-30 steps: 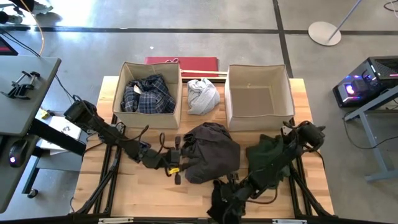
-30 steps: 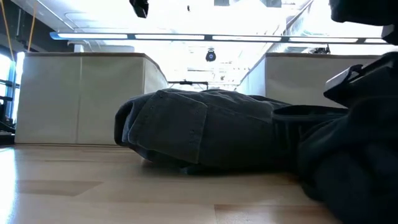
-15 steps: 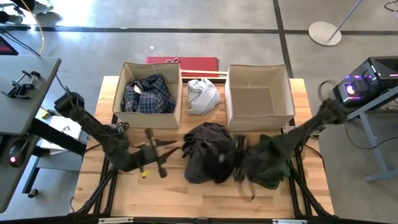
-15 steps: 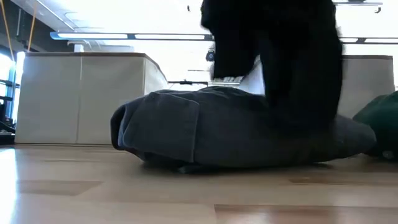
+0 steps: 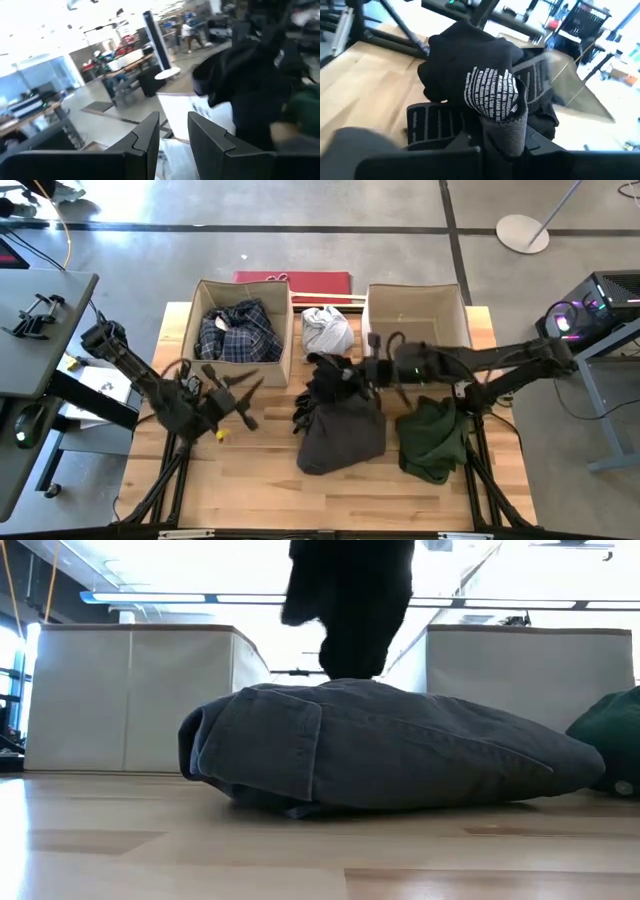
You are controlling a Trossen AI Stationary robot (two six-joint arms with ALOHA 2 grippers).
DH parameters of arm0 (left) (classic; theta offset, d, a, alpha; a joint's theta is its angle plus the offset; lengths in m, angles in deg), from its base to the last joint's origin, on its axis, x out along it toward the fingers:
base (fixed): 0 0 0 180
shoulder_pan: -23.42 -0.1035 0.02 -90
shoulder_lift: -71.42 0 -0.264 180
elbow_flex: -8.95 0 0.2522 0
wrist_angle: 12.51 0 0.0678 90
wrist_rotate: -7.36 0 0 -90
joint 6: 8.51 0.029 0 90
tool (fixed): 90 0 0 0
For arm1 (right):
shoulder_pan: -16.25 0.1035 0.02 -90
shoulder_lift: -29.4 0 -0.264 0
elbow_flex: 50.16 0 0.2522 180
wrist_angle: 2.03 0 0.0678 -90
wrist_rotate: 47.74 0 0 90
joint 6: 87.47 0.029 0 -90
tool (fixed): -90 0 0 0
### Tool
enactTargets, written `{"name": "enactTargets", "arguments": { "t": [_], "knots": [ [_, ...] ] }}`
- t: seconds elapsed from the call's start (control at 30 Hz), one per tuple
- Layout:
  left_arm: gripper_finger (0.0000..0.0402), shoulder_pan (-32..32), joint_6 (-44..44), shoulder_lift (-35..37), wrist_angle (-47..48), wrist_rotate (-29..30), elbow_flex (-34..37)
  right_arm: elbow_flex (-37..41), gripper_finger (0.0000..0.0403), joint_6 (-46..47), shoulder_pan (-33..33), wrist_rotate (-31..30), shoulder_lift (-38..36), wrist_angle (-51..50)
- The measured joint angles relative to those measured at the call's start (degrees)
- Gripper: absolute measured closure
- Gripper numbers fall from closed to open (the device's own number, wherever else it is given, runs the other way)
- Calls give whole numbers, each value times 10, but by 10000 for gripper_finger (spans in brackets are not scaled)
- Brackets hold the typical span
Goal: Sort clothes
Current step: Put the black boxer into the left laundry organizer
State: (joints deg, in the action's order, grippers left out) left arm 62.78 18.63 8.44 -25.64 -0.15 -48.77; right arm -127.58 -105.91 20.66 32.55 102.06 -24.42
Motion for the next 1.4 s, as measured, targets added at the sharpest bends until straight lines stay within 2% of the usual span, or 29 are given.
{"name": "enactTargets", "arguments": {
  "t": [0.13,0.23,0.4,0.5,0.57,0.83,0.93,1.07,1.23,1.4],
  "knots": [
    [305,-42,4,41,1,-50,0,-1,382,-30,-52,89,-3,59],
    [298,-76,2,60,6,-150,0,-1,382,-31,-67,109,-1,65],
    [285,-139,-32,51,57,-356,0,-1,382,-30,-64,115,15,71],
    [271,-172,-54,25,80,-439,0,-1,382,-31,-56,135,39,66],
    [257,-190,-69,2,71,-469,0,-1,382,-31,-51,143,50,60],
    [173,-236,-71,-103,-25,-540,0,-1,382,-9,-47,143,74,56],
    [151,-249,-44,-145,-66,-535,0,-1,382,-5,-47,143,86,47],
    [145,-260,-46,-183,-89,-489,0,-1,382,-9,-47,155,97,46],
    [184,-259,-64,-187,-50,-490,-1,-1,377,-3,-48,189,105,51],
    [285,-257,-69,-187,-42,-509,0,-1,332,19,-41,198,118,59]
  ]
}}
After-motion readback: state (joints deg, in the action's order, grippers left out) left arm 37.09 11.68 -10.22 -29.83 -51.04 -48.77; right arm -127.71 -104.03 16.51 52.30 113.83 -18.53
